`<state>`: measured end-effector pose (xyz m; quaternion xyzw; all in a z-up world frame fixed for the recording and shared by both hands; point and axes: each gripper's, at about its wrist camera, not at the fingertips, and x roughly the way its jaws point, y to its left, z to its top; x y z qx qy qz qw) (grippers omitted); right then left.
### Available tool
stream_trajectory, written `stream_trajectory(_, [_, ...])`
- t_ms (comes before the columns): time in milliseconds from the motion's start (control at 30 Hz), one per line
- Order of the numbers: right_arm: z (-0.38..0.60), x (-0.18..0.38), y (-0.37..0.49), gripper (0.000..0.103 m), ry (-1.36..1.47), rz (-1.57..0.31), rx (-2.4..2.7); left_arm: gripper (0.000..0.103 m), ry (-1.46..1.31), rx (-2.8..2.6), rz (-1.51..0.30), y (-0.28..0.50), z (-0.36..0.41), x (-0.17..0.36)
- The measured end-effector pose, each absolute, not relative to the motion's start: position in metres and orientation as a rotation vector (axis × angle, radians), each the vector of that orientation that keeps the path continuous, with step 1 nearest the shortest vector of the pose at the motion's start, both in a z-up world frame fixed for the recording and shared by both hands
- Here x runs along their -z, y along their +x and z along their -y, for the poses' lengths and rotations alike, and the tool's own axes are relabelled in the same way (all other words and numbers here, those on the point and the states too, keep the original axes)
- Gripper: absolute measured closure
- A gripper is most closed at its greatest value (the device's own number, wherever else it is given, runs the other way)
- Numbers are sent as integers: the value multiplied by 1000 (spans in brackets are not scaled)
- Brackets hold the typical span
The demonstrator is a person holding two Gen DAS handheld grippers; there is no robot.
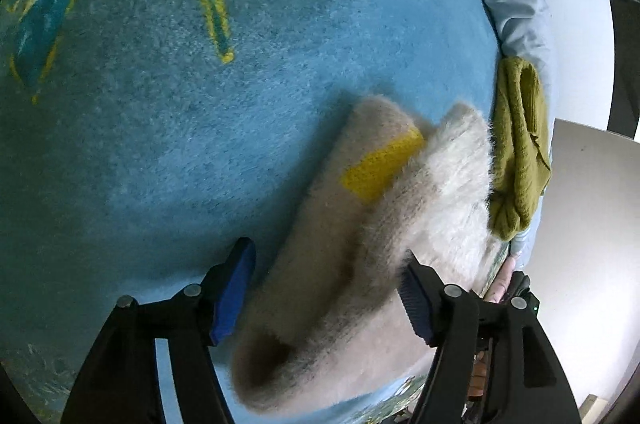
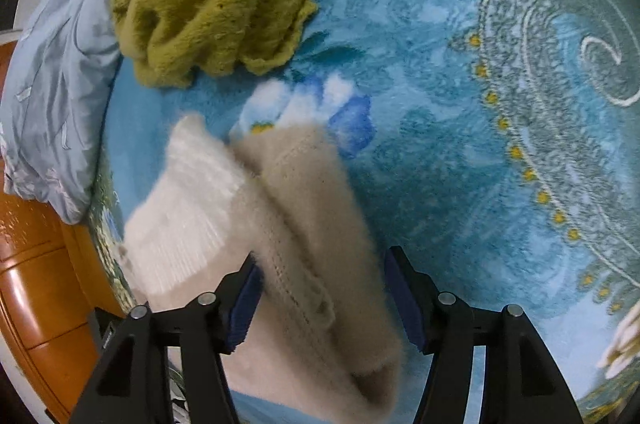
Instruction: Fold clothes
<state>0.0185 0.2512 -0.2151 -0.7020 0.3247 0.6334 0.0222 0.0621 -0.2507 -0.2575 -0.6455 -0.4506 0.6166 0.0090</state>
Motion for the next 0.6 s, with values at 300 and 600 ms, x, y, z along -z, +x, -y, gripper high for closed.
stream_trajectory(300, [-228,213,30,59,-2107,-1125,-1880,63,-2004,-1956,1480,66,237,243])
stream_trajectory(600, [-203,143,28,73,-2055,-1144,-2008,76,-1908,-2111,1388,82,210,163])
